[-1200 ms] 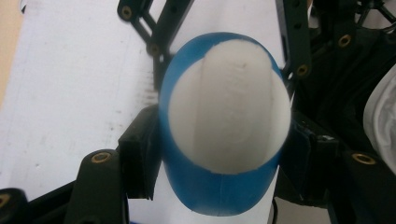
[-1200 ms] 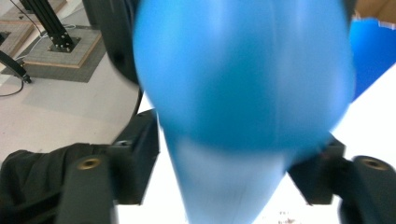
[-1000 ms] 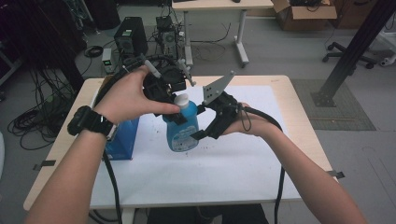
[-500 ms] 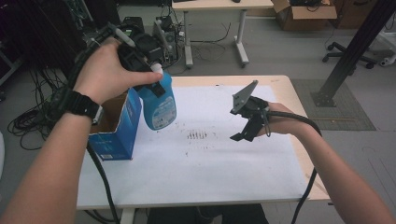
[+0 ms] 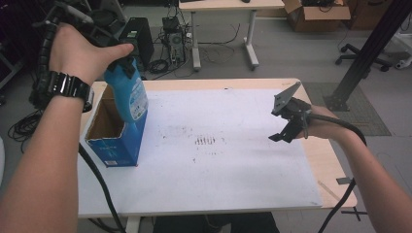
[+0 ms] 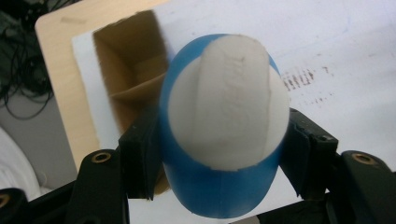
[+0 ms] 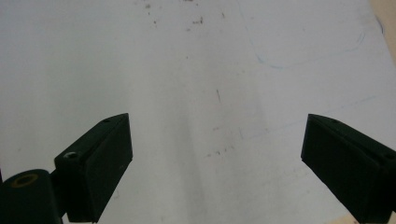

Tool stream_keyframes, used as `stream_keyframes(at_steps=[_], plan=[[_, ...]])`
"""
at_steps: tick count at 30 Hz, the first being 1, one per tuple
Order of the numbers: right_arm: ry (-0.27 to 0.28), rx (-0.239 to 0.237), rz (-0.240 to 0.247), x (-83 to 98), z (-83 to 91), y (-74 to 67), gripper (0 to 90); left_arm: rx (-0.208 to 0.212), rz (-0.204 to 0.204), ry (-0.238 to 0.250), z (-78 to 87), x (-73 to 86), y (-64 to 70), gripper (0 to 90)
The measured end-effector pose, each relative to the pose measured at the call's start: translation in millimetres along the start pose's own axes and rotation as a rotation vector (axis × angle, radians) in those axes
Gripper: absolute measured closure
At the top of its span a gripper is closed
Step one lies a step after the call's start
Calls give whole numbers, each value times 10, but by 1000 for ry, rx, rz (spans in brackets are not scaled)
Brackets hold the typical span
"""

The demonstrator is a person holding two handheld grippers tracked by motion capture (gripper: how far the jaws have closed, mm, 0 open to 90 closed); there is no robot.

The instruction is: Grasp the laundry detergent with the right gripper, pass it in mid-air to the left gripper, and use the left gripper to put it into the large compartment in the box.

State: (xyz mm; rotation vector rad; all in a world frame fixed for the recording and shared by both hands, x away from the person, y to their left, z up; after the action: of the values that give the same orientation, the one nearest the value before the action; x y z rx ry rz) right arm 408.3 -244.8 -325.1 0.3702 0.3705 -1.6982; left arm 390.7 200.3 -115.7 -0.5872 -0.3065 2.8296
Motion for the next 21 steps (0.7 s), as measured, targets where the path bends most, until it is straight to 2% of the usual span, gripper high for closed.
stream_keyframes(at_steps=[6,13,21], plan=[[-25,11,-21,162,58,42,87,-19,95,-2,-29,39,-226,380],[-21,18,-45,275,128,81,87,-40,164,-14,-81,84,-403,380],[-19,18,-63,375,162,111,87,-67,184,-37,-201,149,-501,380]])
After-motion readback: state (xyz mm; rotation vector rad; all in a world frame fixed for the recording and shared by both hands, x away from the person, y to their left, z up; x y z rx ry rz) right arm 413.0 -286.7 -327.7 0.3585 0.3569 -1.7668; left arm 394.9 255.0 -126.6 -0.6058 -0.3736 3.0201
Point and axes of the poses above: each handheld gripper's, and its own axes: z roughly backward along the jaws, x roughly out of its underside, y roughly to its right, the point moved 3 cm from there along -z, roughly forward along the jaws, and after that the axes turned 12 degrees about -x, right-handed, at the moved point
